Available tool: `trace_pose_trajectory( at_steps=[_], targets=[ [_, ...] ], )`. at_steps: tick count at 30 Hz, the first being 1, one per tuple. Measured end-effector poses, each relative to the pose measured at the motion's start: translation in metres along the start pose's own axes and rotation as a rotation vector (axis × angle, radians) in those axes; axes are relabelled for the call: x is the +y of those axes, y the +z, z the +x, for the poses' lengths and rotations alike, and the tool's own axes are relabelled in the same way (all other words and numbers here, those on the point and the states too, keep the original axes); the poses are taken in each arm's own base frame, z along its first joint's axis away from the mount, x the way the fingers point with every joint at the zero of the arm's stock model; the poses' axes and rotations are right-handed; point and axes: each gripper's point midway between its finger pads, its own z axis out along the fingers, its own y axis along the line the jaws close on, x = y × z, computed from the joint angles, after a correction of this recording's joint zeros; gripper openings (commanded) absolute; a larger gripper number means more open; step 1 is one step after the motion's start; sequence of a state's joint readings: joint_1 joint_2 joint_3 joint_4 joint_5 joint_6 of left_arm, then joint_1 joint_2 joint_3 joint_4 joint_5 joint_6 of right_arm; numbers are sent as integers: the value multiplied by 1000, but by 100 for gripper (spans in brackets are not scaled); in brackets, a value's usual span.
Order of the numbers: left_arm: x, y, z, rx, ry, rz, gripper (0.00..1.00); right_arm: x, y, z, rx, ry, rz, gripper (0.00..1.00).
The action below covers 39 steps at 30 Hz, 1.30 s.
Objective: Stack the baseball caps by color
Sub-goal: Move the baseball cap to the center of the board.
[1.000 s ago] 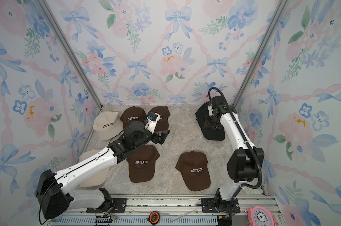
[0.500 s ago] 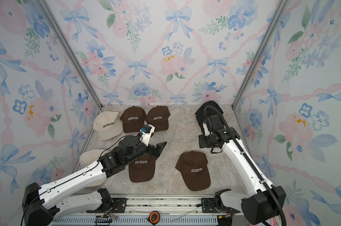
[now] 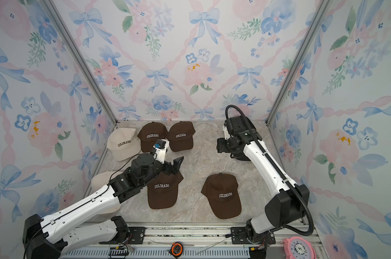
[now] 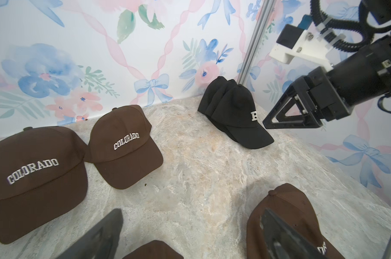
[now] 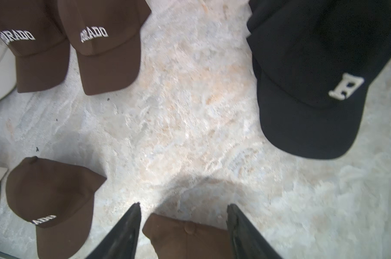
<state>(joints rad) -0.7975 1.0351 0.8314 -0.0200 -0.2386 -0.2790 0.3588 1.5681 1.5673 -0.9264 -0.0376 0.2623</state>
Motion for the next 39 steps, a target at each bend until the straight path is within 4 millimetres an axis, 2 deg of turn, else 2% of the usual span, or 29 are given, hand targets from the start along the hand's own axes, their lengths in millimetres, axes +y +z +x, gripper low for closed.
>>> trace_pose_trajectory(
  at_steps=[8,14,19,22,27,34,39],
  targets=[
    [48,8,-1,23,-54,-104,98,66,55,-64,-22,-91,-54,57],
    [77,25,-3,64,-80,-162,98,112,96,-89,-44,-153,-83,57],
    [86,34,-8,73,-91,-163,98,134,132,-95,-62,-183,-69,68],
    [91,38,-9,81,-92,-159,98,145,155,-90,-76,-213,-44,72],
    [100,42,-7,93,-96,-159,98,163,188,-85,-112,-245,-16,73],
    [108,41,-8,91,-108,-165,98,170,224,-86,-161,-257,44,72],
    [110,40,-9,91,-108,-165,98,167,236,-95,-202,-248,82,71]
  ],
)
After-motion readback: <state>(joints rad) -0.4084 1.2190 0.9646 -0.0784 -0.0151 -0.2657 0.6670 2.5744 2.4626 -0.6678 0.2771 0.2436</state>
